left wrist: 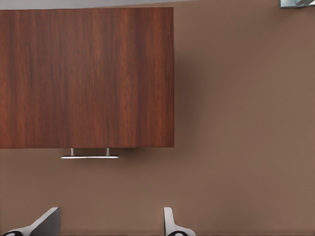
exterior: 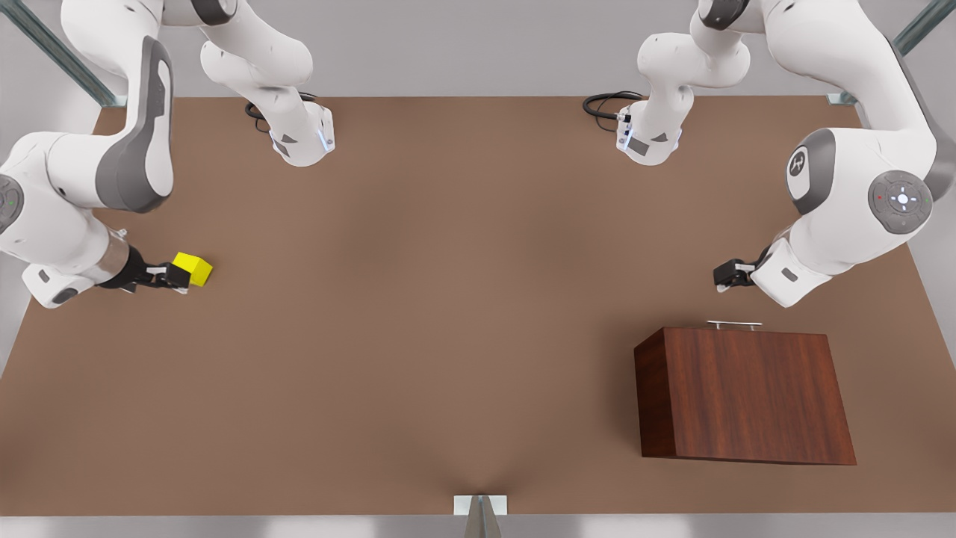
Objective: Open the drawer with left arm, place the square in the middle with right arm, and place the square in the drawer with left arm
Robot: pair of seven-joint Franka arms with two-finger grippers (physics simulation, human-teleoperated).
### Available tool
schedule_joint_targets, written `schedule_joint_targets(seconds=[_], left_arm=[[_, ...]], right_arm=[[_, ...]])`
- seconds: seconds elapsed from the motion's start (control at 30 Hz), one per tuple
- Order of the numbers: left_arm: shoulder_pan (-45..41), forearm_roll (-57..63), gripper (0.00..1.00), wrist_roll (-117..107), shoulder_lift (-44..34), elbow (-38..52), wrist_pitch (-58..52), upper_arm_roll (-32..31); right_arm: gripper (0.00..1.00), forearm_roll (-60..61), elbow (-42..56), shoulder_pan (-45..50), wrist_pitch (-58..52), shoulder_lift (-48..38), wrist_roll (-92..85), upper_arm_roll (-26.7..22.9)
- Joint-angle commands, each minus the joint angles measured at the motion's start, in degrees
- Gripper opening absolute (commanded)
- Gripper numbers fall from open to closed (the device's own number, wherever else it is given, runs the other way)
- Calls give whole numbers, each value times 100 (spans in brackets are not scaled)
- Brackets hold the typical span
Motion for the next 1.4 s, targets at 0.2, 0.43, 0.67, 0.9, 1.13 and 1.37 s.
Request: schedule_joint_targets(seconds=[0.2, 0.43, 0.67, 0.9, 1.13, 1.37], left_arm=[[18, 2, 100, -3277, -1037, -2267, 2223, 167], [35, -7, 100, -6047, -1767, -4315, 4544, 404], [35, -33, 100, -6908, -1644, -5168, 5660, 554], [44, -51, 100, -7137, -1380, -5273, 5870, 633], [150, -147, 100, -7154, -1081, -5414, 6310, 809], [246, -191, 100, -7154, -818, -5414, 6451, 826]], right_arm=[[100, 18, -950, 40, 404, -151, 9, -633], [100, 35, -2496, -40, 1819, 25, 158, -1318], [100, 114, -3692, -250, 3287, 271, 439, -1767], [100, 158, -4254, -655, 4227, 561, 158, -1802], [100, 316, -4492, -637, 4535, 763, -202, -1784], [97, 316, -4800, -646, 4799, 869, -299, -1784]])
